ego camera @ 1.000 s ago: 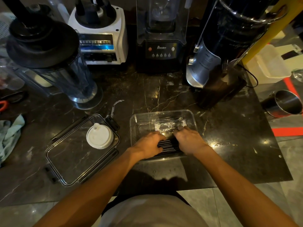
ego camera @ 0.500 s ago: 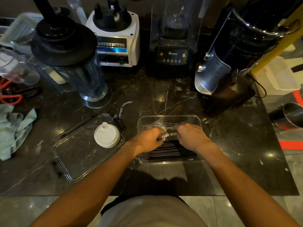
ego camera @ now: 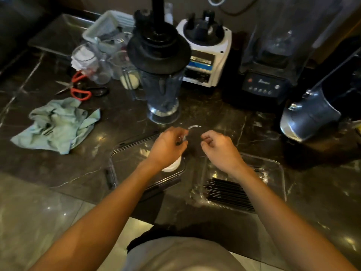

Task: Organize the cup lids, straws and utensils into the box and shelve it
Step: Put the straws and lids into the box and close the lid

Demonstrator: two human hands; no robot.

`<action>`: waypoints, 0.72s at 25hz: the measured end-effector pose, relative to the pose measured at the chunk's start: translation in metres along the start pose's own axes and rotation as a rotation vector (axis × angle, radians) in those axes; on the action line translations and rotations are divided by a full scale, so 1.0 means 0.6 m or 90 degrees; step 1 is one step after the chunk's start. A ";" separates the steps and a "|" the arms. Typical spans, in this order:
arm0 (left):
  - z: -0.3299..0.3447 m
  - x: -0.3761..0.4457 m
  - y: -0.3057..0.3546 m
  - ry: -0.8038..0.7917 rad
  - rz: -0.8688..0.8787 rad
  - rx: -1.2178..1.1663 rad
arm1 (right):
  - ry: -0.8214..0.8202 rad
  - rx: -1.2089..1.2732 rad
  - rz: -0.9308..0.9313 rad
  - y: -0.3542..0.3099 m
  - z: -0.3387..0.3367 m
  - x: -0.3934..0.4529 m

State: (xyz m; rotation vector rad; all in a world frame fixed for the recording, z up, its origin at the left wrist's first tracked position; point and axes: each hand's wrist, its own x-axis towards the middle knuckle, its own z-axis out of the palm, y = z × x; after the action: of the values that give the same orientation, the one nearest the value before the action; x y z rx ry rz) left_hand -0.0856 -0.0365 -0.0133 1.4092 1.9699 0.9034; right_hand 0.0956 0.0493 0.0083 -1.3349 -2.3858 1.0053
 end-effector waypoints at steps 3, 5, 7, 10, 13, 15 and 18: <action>-0.027 -0.023 -0.053 0.038 -0.114 -0.013 | -0.043 0.056 0.013 -0.033 0.061 0.020; -0.033 -0.042 -0.080 0.048 -0.180 -0.027 | -0.076 0.076 0.044 -0.046 0.097 0.026; -0.032 -0.055 -0.105 0.046 -0.227 -0.074 | -0.090 0.059 0.093 -0.052 0.130 0.031; -0.028 -0.070 -0.132 -0.015 -0.302 -0.133 | -0.100 -0.050 0.207 -0.049 0.171 0.038; -0.021 -0.080 -0.140 -0.048 -0.341 -0.162 | -0.114 -0.038 0.292 -0.046 0.193 0.039; -0.013 -0.078 -0.135 -0.044 -0.371 -0.191 | -0.099 0.013 0.327 -0.044 0.196 0.041; -0.005 -0.069 -0.122 -0.019 -0.453 -0.276 | -0.102 0.031 0.342 -0.047 0.198 0.039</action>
State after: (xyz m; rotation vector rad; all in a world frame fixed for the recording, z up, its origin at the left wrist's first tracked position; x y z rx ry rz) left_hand -0.1184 -0.0930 -0.0663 0.4206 1.8875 0.8721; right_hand 0.0045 0.0047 -0.0639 -2.0015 -2.1267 1.3341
